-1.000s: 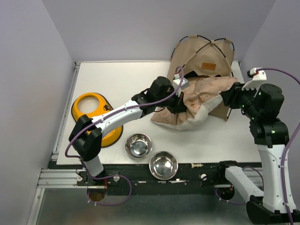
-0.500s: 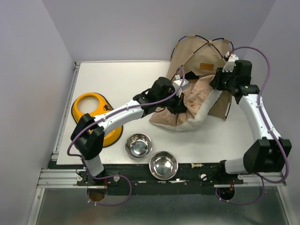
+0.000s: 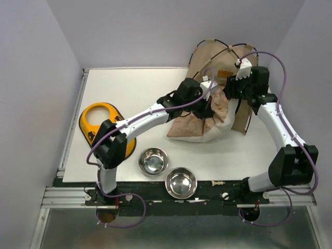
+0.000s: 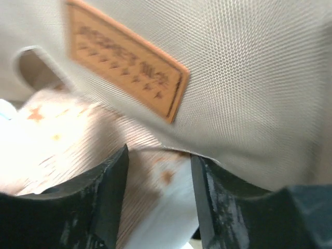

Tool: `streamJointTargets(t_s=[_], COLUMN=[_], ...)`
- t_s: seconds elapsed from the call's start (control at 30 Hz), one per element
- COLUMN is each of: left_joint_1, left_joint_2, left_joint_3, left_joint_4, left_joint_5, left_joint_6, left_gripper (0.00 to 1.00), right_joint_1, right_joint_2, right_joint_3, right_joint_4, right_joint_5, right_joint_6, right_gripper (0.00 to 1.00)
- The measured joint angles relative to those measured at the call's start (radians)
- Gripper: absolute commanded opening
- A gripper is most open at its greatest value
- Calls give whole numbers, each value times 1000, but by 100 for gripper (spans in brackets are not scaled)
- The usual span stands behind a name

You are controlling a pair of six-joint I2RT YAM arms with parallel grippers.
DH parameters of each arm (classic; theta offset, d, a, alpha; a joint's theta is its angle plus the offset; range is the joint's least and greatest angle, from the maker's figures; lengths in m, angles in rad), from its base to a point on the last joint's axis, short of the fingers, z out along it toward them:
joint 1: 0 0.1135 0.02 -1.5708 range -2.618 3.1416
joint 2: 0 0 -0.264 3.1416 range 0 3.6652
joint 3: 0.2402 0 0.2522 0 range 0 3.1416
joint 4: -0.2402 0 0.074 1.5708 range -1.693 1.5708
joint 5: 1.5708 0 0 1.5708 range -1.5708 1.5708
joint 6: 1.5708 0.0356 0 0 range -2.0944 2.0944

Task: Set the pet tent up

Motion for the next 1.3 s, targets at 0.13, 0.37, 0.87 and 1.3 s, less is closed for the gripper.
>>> streamJointTargets(t_s=[0.13,0.37,0.87,1.3], left_joint_1=[-4,-4,51,55], left_joint_2=[93,234,-252,-305], left_joint_3=[159,342,-83,-476], left_joint_4=[-23,2,-116,-4], left_joint_5=[-33,-83,-45,-167], left_joint_6=[10,47,378,171], left_gripper=[0,22,96,99], right_joint_1=[-1,4,-110,-110], right_joint_2=[-117,-343,-377,-445], right_joint_3=[43,158,48,-48], right_joint_4=[-125,-365,-566,-768], right_joint_5=[-144,-302,-328,-229], right_joint_6=[-21,-23,-296,-530], right_gripper=[63,64,63,79])
